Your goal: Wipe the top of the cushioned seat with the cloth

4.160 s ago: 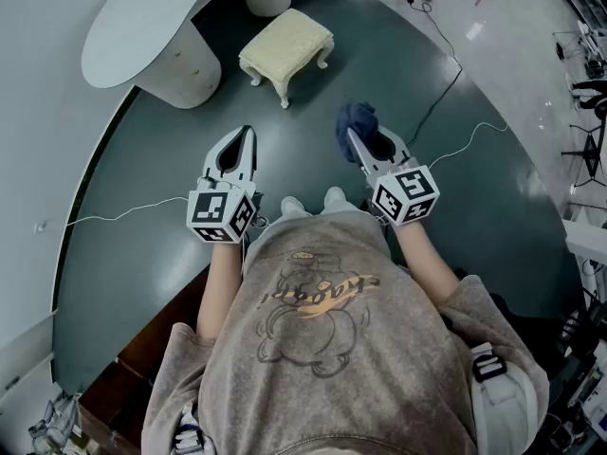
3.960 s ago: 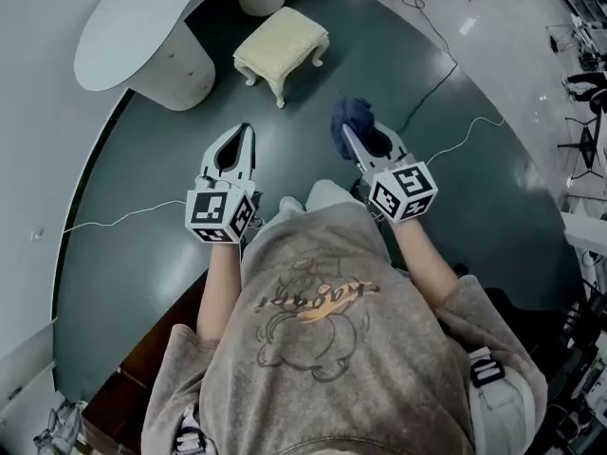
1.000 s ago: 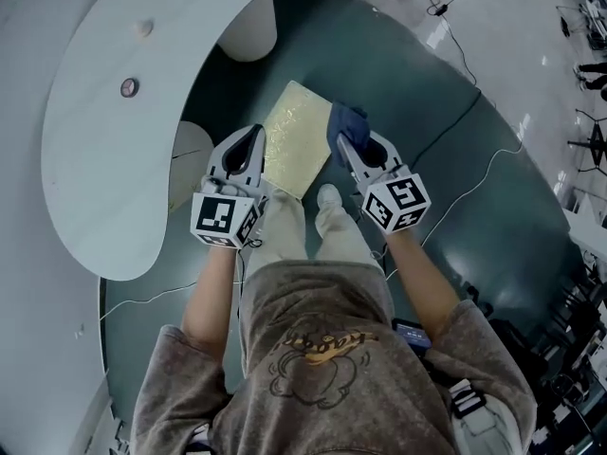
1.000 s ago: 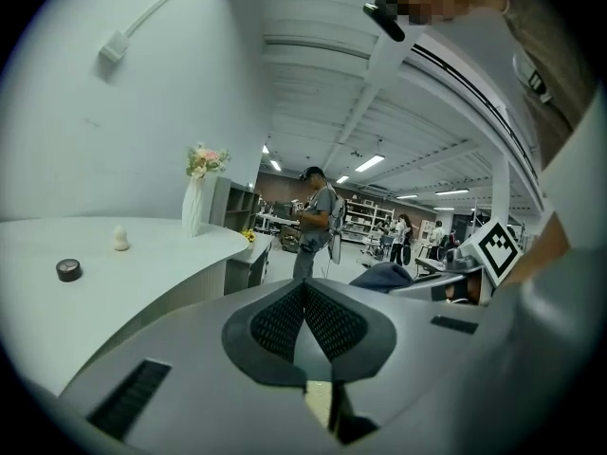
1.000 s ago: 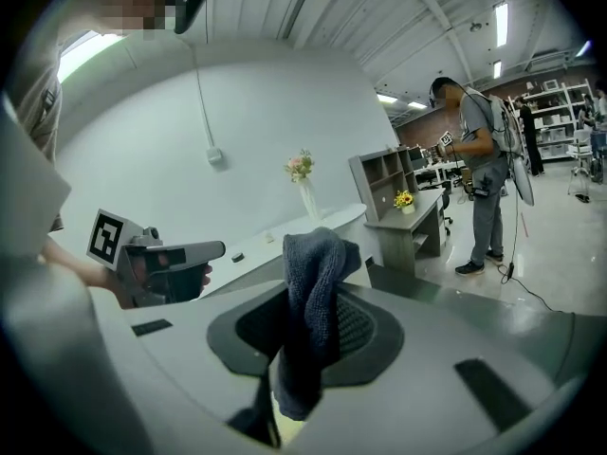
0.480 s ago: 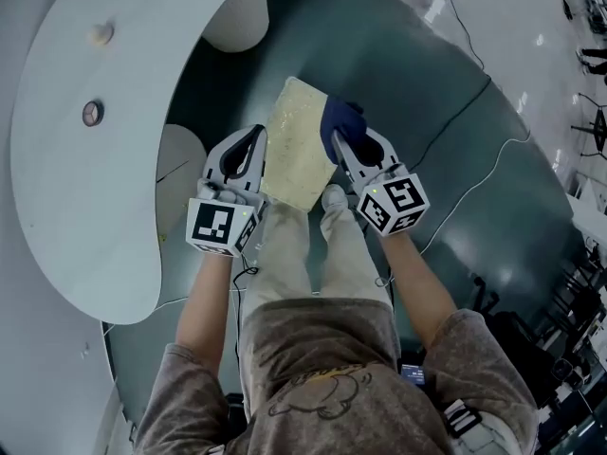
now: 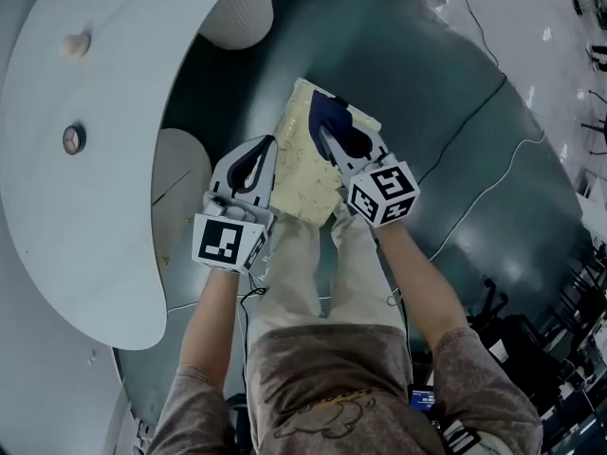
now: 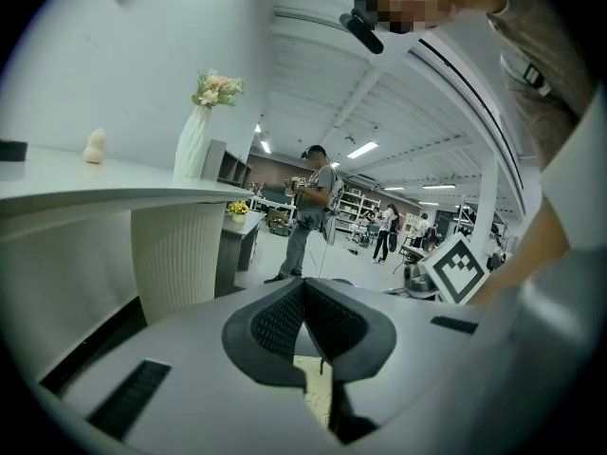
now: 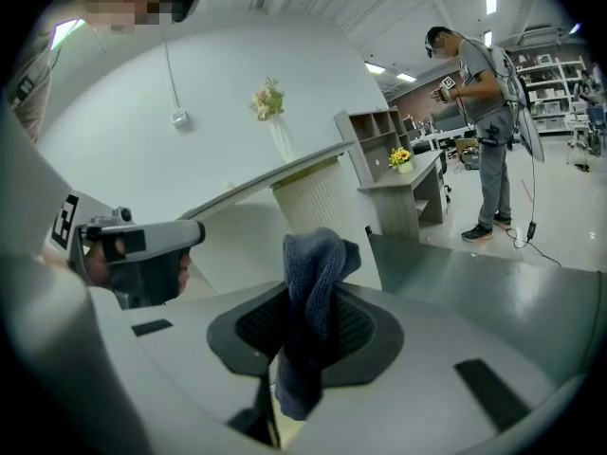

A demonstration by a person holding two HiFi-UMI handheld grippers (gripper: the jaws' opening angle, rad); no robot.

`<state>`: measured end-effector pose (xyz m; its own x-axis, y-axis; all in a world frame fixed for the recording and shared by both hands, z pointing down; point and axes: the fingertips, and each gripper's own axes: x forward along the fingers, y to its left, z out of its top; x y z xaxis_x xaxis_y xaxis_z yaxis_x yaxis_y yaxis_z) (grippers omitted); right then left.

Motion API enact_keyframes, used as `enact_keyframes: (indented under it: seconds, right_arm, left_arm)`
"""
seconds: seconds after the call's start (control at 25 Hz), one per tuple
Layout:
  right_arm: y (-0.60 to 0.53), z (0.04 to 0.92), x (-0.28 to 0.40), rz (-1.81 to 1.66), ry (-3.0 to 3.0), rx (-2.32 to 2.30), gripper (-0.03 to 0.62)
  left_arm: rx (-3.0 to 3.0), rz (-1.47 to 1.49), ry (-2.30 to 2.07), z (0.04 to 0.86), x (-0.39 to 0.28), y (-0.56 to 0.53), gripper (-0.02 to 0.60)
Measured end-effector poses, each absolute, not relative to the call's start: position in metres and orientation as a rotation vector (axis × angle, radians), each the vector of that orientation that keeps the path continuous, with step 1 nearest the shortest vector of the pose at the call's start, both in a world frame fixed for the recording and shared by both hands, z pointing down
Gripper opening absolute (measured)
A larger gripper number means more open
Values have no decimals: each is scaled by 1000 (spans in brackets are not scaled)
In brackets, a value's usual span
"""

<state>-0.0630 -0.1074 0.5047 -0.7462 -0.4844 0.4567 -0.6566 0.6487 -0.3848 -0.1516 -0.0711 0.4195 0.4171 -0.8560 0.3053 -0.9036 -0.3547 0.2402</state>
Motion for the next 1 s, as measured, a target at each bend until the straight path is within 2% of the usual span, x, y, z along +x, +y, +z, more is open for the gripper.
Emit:
enact_keyframes:
  seconds: [0.48,1.0]
  right_arm:
    - [-145,609,-94,892,-2413,941,87]
    - [-151,684,-112,842,-2251,913,84]
  left_arm:
    - [2288,211,-1478,446,-158,-72,17]
    - [2275,262,-1459,458,-167,-72,17]
